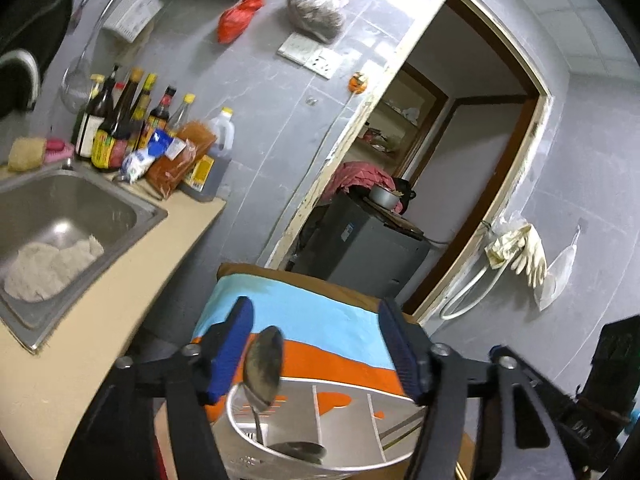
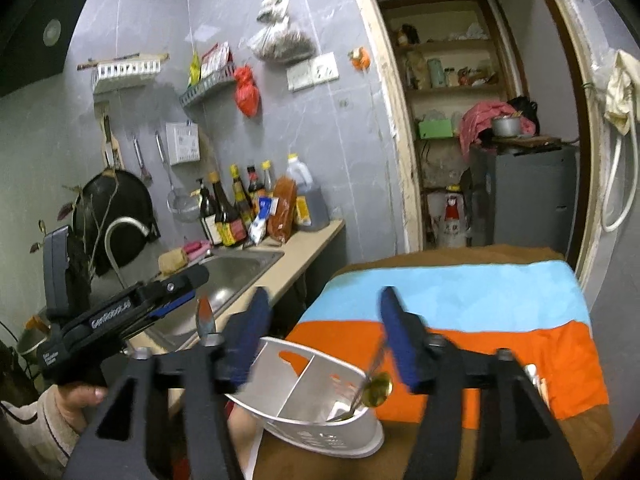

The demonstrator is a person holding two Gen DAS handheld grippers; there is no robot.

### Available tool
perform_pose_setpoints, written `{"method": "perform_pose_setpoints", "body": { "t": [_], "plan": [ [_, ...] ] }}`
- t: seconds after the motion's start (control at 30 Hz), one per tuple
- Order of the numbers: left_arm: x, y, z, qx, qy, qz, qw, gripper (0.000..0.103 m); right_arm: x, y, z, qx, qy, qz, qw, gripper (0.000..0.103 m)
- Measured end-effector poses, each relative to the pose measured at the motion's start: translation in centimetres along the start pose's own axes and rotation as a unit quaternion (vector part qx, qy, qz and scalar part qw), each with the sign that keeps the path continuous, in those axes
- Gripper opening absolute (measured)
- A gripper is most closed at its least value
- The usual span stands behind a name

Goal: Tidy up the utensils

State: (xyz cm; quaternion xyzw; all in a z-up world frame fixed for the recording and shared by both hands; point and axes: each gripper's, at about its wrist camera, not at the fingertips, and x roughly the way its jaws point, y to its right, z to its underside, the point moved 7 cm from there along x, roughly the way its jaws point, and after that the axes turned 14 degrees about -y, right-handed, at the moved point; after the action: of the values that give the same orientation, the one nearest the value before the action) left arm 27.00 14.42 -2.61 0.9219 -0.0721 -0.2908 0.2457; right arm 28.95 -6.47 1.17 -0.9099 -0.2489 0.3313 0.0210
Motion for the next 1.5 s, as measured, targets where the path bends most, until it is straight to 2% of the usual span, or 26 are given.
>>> {"method": "perform_pose_setpoints", "body": {
  "t": [0.03,0.1,0.17,0.23,0.3,0.53,0.8,1.1,1.33,1.5],
  "plan": [
    [-0.2,0.6,-0.1,0.008,0.000,-0.006,0.9999,0.072,-0.6,0.1,-0.2,0.000,0.008,0.002,1.000,0.060],
    [-0.7,1.6,-0.1,0.024,0.003,-0.017,0.9996,0.079,-1.9,0.8,-0.7,0.001,0.022,0.018,1.000,0.071],
    [-1.2,2.7,-0.1,0.038,0.009,-0.025,0.9989,0.086,-3.2,1.6,-1.3,0.008,0.035,0.032,0.999,0.088],
    [-1.8,4.1,-0.2,0.051,0.019,-0.034,0.9979,0.096,-4.6,2.4,-1.8,0.013,0.053,0.048,0.997,0.096],
    [-2.3,5.4,-0.2,0.066,0.030,-0.039,0.9966,0.102,-6.3,3.3,-2.4,0.017,0.070,0.069,0.995,0.101],
    [-2.8,10.6,0.6,0.120,0.049,-0.044,0.9906,0.102,-11.4,6.7,-3.4,0.022,0.111,0.127,0.985,0.101],
    [-1.8,15.7,2.4,0.149,0.052,-0.029,0.9870,0.103,-15.2,11.3,-2.5,0.041,0.121,0.168,0.977,0.101],
    [0.7,21.4,5.3,0.190,0.035,-0.010,0.9811,0.102,-17.2,16.9,-0.4,0.054,0.115,0.179,0.976,0.101],
    [3.6,24.3,7.2,0.203,0.018,-0.018,0.9789,0.103,-17.4,21.3,1.1,0.056,0.098,0.179,0.977,0.101],
    [6.4,25.6,8.8,0.212,-0.013,-0.029,0.9766,0.102,-16.0,25.1,2.9,0.064,0.066,0.173,0.981,0.101]
  ]
}}
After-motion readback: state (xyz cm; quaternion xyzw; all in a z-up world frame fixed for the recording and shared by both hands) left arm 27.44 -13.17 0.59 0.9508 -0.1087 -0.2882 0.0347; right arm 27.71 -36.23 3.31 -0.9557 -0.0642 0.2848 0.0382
